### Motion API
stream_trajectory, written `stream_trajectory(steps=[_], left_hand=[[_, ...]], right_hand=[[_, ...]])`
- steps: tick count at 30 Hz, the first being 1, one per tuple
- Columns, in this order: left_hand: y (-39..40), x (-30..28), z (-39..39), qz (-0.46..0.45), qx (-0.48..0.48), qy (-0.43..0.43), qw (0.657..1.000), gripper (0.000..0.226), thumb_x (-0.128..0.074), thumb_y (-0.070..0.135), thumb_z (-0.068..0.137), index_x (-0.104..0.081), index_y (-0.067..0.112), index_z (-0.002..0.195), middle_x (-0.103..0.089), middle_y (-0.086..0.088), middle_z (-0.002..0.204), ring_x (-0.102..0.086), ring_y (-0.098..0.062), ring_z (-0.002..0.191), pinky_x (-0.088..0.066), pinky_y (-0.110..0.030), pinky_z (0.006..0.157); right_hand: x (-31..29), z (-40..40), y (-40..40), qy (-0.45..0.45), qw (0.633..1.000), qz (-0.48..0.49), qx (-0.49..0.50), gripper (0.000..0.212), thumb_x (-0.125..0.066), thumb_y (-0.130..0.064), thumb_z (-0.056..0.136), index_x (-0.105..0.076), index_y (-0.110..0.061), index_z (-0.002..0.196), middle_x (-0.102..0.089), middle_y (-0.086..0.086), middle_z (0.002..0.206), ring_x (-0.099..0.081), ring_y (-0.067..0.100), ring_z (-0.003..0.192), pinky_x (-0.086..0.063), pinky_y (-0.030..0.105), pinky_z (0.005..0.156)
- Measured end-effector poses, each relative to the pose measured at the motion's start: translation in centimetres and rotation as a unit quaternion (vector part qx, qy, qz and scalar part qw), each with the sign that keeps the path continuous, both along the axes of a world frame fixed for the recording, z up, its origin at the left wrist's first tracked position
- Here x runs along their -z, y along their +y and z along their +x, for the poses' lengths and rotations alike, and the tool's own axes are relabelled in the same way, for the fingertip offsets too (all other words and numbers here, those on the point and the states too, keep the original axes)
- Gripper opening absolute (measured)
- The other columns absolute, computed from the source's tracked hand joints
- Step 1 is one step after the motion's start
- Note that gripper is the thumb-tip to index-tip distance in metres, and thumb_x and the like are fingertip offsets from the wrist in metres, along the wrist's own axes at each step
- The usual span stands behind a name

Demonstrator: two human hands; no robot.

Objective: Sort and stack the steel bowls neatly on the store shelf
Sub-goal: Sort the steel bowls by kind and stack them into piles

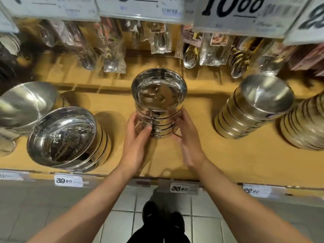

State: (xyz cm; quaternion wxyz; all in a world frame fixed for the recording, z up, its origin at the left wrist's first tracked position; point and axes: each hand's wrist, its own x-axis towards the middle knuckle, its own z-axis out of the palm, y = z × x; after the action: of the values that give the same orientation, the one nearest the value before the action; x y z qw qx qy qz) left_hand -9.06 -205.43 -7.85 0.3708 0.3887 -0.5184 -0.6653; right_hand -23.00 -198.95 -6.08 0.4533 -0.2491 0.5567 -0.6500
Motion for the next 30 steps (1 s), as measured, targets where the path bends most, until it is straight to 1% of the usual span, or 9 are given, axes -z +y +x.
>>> stream_trajectory(steps=[3,6,11,14,18,21,24,28,30], left_hand=[[0.7,-0.4,-2.0,0.001,0.015,-0.008,1.0,0.071,-0.063,0.017,0.089,-0.034,0.018,0.154,-0.062,0.012,0.134,-0.051,-0.026,0.137,-0.04,-0.048,0.117],[1.2,-0.7,-3.7,-0.006,0.036,-0.009,0.999,0.073,-0.062,0.016,0.09,-0.031,0.019,0.156,-0.052,-0.002,0.146,-0.049,-0.029,0.138,-0.036,-0.057,0.117],[1.7,-0.4,-5.7,0.009,0.032,0.004,0.999,0.068,-0.058,-0.005,0.096,-0.029,0.014,0.155,-0.048,-0.012,0.147,-0.046,-0.034,0.14,-0.035,-0.058,0.117],[1.8,-0.3,-6.0,0.006,0.032,-0.021,0.999,0.07,-0.053,-0.014,0.095,-0.029,0.015,0.154,-0.056,0.003,0.135,-0.05,-0.027,0.137,-0.04,-0.051,0.116],[0.7,-0.1,-5.4,-0.066,0.043,-0.142,0.987,0.079,-0.071,0.008,0.088,-0.032,0.018,0.156,-0.048,-0.007,0.146,-0.048,-0.02,0.136,-0.038,-0.047,0.117],[-0.5,-0.5,-5.4,-0.103,0.075,-0.157,0.979,0.072,-0.073,0.028,0.075,-0.049,0.031,0.144,-0.055,-0.002,0.142,-0.047,-0.019,0.136,-0.036,-0.053,0.117],[-0.7,-0.6,-5.3,-0.097,0.104,-0.123,0.982,0.059,-0.072,0.02,0.075,-0.057,0.029,0.132,-0.067,0.004,0.126,-0.059,-0.015,0.122,-0.04,-0.057,0.112],[-0.7,-0.3,-4.4,-0.084,0.094,-0.122,0.985,0.061,-0.072,0.014,0.081,-0.055,0.031,0.136,-0.065,0.006,0.134,-0.057,-0.019,0.129,-0.039,-0.06,0.114],[-0.9,-0.2,-4.0,-0.074,0.085,-0.124,0.986,0.063,-0.074,0.014,0.081,-0.054,0.032,0.138,-0.064,0.006,0.135,-0.056,-0.021,0.131,-0.038,-0.06,0.114]], right_hand=[[-0.1,-2.0,1.0,0.02,1.0,0.019,0.003,0.037,-0.047,-0.025,0.106,-0.055,-0.031,0.141,-0.068,-0.009,0.132,-0.062,0.005,0.123,-0.048,0.04,0.106],[-0.1,-3.6,1.5,0.027,0.999,0.035,0.005,0.034,-0.048,-0.032,0.099,-0.062,-0.046,0.127,-0.071,-0.015,0.125,-0.065,0.003,0.117,-0.048,0.031,0.093],[0.4,-5.5,1.8,0.018,0.999,0.046,0.012,0.049,-0.042,-0.029,0.104,-0.043,-0.032,0.152,-0.062,-0.012,0.141,-0.056,0.005,0.13,-0.042,0.038,0.109],[0.4,-5.9,1.9,0.008,0.999,0.052,0.013,0.049,-0.038,-0.026,0.107,-0.038,-0.032,0.156,-0.059,-0.012,0.146,-0.053,0.005,0.134,-0.037,0.047,0.118],[0.1,-5.7,2.0,-0.006,0.999,0.047,0.021,0.048,-0.038,-0.027,0.107,-0.04,-0.033,0.155,-0.061,-0.012,0.144,-0.057,0.002,0.129,-0.04,0.047,0.116],[-0.1,-5.3,2.1,-0.022,0.999,0.034,0.036,0.045,-0.04,-0.021,0.107,-0.046,-0.031,0.151,-0.065,-0.01,0.138,-0.062,-0.001,0.12,-0.046,0.042,0.111],[-0.2,-5.2,2.1,-0.028,0.998,0.039,0.041,0.043,-0.043,-0.022,0.107,-0.05,-0.032,0.148,-0.067,-0.015,0.133,-0.063,-0.006,0.114,-0.047,0.04,0.11],[-0.5,-5.2,1.7,-0.026,0.999,0.045,0.008,0.033,-0.041,-0.023,0.108,-0.055,-0.039,0.133,-0.071,-0.036,0.105,-0.064,-0.017,0.1,-0.048,0.029,0.101],[-0.5,-5.1,1.4,-0.031,0.998,0.051,-0.001,0.027,-0.043,-0.026,0.108,-0.056,-0.044,0.124,-0.071,-0.038,0.1,-0.064,-0.018,0.097,-0.047,0.027,0.098]])
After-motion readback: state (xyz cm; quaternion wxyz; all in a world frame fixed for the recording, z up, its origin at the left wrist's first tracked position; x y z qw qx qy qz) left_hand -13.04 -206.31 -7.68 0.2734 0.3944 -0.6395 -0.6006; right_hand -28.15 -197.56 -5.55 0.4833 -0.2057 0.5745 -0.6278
